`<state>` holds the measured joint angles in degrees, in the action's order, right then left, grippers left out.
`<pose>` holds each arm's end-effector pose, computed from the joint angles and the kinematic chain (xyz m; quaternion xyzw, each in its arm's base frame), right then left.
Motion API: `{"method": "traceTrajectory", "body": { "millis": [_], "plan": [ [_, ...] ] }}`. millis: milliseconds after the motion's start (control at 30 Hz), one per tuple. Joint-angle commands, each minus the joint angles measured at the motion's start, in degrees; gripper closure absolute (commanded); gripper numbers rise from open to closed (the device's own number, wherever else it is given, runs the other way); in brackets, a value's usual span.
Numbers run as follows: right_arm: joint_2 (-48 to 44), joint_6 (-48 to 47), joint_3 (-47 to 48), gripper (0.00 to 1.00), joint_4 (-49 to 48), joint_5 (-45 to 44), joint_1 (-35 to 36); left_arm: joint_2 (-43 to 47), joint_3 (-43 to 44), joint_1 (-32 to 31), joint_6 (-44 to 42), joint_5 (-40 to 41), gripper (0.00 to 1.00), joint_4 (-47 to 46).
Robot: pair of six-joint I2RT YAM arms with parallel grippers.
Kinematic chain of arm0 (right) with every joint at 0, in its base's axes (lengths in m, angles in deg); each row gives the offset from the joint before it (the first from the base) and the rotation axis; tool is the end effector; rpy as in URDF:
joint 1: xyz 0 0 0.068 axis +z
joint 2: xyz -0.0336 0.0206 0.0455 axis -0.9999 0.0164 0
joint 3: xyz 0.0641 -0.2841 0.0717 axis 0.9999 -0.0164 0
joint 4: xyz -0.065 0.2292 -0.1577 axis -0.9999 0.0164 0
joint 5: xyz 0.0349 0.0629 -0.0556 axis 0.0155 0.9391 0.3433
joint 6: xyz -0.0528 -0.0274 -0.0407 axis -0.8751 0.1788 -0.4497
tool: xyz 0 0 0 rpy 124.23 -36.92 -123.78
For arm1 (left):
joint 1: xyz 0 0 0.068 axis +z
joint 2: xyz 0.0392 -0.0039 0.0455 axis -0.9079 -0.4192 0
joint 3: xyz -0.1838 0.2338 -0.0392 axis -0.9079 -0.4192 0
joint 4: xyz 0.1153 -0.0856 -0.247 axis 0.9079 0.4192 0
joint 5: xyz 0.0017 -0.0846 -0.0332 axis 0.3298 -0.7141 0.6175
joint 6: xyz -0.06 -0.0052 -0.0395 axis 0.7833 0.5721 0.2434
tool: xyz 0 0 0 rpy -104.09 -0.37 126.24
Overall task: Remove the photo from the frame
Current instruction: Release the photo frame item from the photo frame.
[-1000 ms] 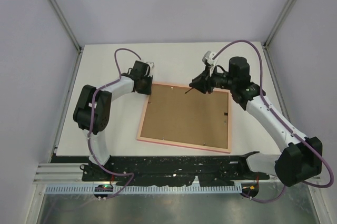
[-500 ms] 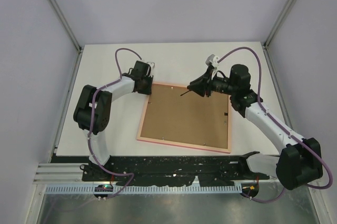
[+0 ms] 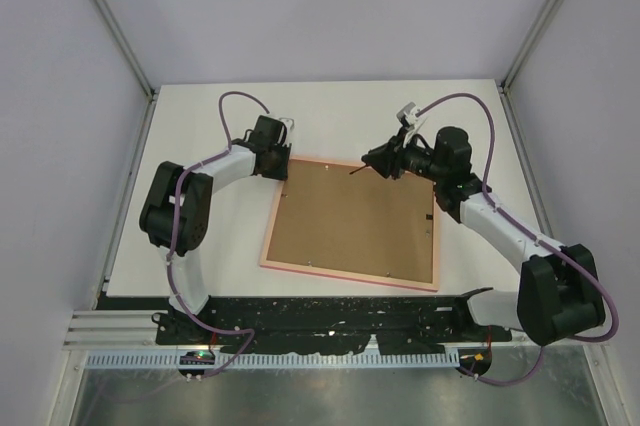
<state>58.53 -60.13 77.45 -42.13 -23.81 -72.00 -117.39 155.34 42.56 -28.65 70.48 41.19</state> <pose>0.2954 0.1288 0.2984 -0.2854 0.6925 0.3567 0.5583 0.4109 -0.1732 0.1616 0.0985 0.9488 -0.0994 0.2831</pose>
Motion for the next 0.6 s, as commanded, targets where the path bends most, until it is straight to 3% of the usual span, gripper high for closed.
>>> {"method": "traceTrajectory", "body": {
  "millis": [0,567],
  "plan": [
    [0.3,-2.3,-0.1,0.92,-4.8,0.1,-0.4,-0.7,1.1,-0.6,-2.3,0.4,0.90,1.1],
    [1.5,-4.1,-0.2,0.92,-4.7,2.8,-0.5,-1.0,1.4,-0.6,-2.4,0.3,0.90,1.2]
  ]
}}
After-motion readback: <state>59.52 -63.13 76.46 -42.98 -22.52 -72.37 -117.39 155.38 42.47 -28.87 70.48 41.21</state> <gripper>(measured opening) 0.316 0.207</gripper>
